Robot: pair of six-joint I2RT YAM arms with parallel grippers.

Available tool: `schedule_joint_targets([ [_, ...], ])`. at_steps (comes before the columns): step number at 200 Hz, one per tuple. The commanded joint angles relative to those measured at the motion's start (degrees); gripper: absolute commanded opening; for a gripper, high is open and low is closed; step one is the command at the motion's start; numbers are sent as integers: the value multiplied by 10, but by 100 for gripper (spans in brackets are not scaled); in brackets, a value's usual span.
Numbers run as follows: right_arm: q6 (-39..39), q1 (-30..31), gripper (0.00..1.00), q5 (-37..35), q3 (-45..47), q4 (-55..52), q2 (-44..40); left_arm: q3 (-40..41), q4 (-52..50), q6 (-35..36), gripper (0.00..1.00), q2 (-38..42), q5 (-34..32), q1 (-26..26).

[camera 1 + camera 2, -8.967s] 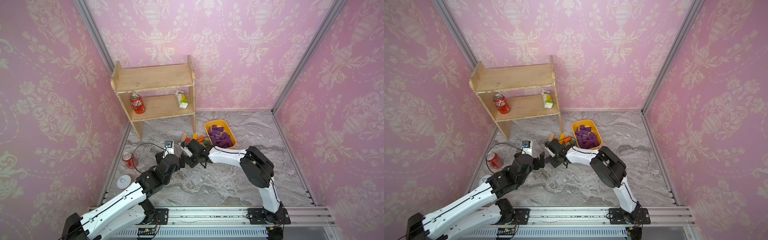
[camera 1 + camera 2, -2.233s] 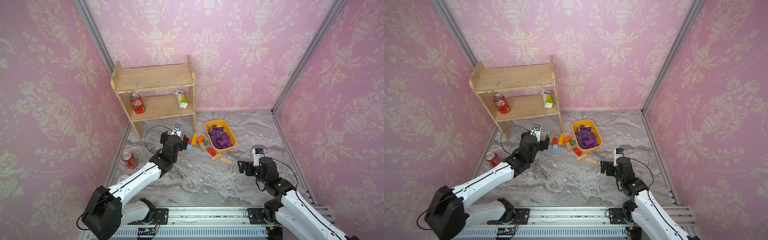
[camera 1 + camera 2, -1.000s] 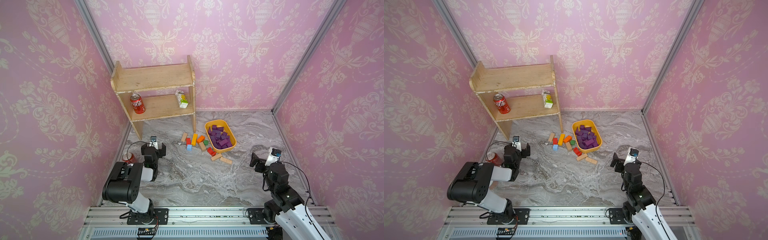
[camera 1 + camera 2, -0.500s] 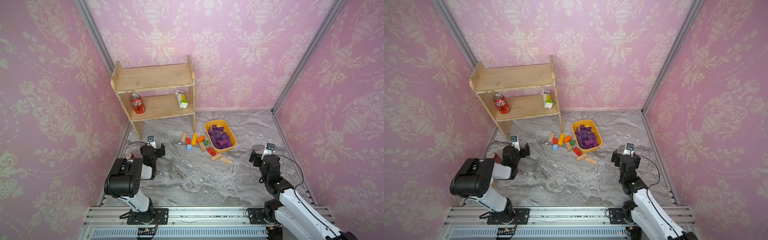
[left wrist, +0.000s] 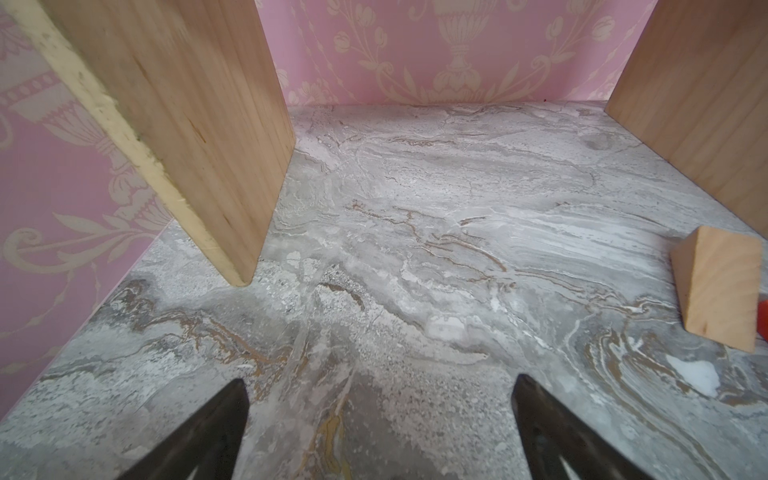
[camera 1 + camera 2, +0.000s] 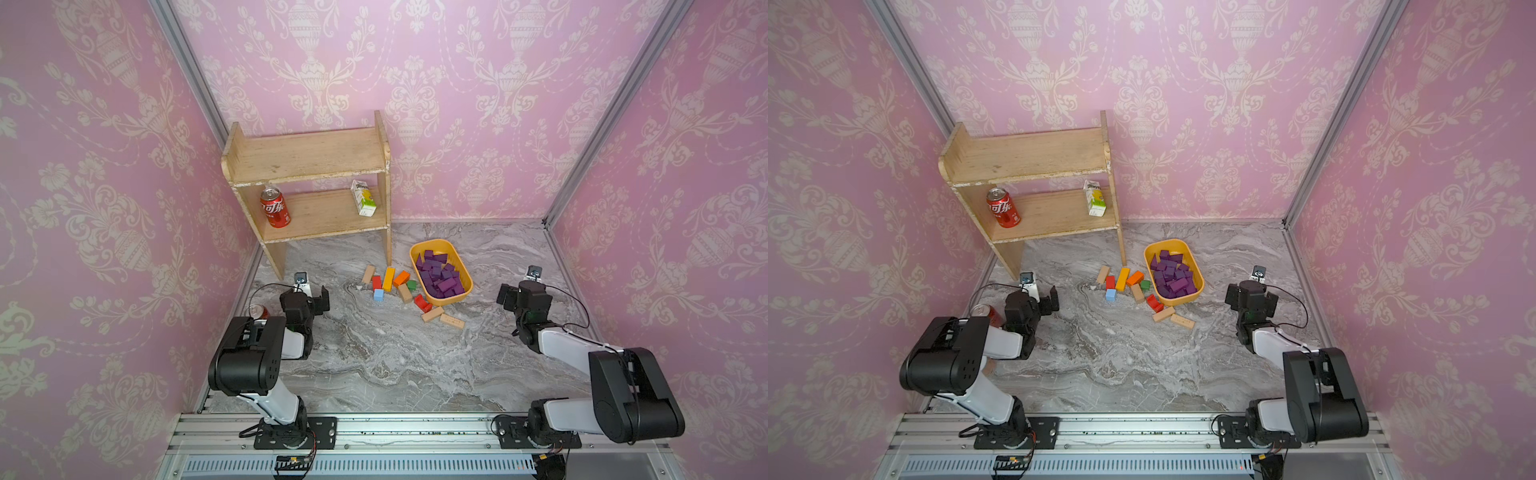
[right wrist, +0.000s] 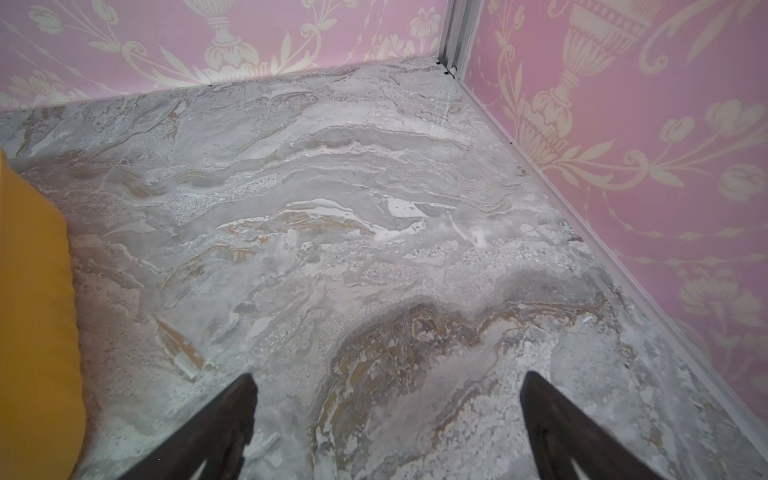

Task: Pick purple bricks into the storage bin
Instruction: Reset both arms

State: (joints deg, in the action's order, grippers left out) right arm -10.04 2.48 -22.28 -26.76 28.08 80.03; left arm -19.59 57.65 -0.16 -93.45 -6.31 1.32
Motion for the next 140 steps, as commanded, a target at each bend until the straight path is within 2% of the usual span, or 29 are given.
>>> schedule_joint_targets([
  [1, 18, 0, 100, 15, -6, 60, 23, -7, 4, -12, 99, -2, 6, 2],
  [31, 53, 26, 100, 20, -12, 73, 42, -10, -1, -1, 99, -1, 33, 2],
  [69, 63, 25, 100, 44, 13, 114, 33, -7, 3, 2, 99, -2, 45, 2],
  [82, 71, 24, 100, 71, 29, 136, 30, -5, 6, 3, 99, -1, 48, 2],
  [95, 66, 3, 100, 129, 35, 150, 46, -5, 6, 3, 99, -2, 48, 2],
  [102, 62, -10, 100, 152, 50, 212, 65, -5, 6, 3, 99, -2, 48, 2],
  [115, 62, -11, 100, 154, 40, 167, 53, -5, 6, 2, 99, -1, 50, 2],
  [140, 69, -10, 100, 167, 45, 183, 57, -5, 6, 3, 99, -2, 51, 2],
])
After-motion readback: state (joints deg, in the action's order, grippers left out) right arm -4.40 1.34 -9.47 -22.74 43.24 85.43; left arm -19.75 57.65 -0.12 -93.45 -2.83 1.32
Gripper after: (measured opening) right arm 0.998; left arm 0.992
